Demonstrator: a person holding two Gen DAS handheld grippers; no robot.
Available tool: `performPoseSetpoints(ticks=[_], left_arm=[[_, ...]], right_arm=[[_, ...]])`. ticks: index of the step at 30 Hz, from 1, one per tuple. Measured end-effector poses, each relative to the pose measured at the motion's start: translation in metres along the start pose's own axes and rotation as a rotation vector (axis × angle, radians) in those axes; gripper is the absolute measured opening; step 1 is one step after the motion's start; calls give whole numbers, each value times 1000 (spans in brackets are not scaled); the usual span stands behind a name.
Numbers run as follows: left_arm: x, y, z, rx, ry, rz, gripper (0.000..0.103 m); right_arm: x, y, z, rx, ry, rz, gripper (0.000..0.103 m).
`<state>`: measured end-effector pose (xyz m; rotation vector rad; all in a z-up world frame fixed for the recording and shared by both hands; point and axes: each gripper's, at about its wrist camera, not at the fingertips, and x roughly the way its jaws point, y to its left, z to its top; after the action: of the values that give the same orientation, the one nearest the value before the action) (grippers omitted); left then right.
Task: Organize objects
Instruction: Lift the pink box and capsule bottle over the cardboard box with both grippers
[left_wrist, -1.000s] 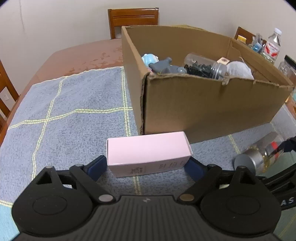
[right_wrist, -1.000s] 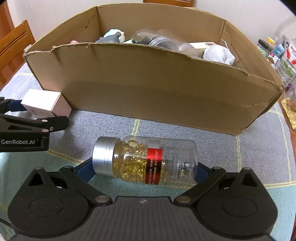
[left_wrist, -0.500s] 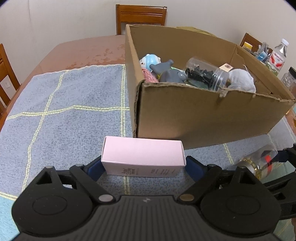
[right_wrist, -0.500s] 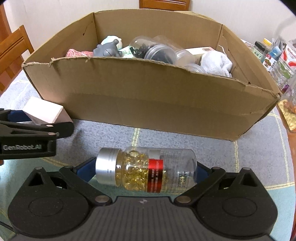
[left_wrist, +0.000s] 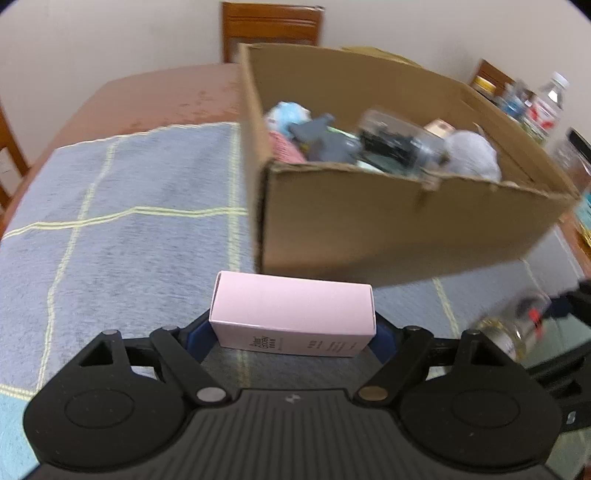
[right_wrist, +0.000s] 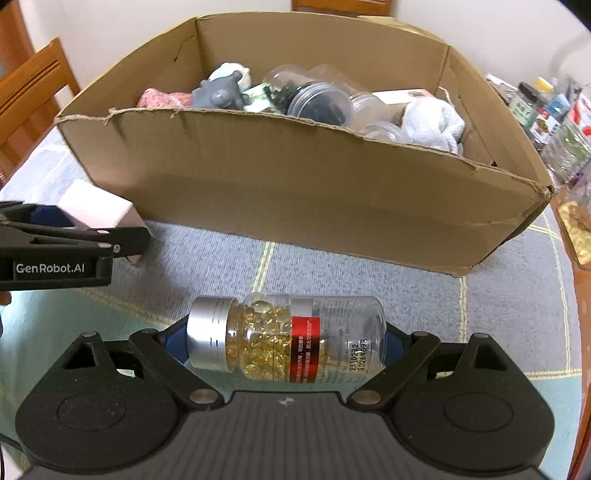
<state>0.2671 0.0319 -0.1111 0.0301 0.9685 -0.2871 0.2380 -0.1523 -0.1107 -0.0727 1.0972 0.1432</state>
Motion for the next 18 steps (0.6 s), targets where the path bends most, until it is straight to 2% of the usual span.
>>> performPoseSetpoints(ticks=[6, 13, 18], left_arm=[[-13, -4, 0, 79, 42, -18, 82], [-51, -14, 12, 135, 80, -67, 82], [-83, -30, 28, 185, 52, -99, 82]], right_arm=[[-9, -8, 1, -54, 25, 25, 96], [-37, -22, 8, -93, 30, 84, 96], [-61, -31, 13, -145, 33, 130, 96]])
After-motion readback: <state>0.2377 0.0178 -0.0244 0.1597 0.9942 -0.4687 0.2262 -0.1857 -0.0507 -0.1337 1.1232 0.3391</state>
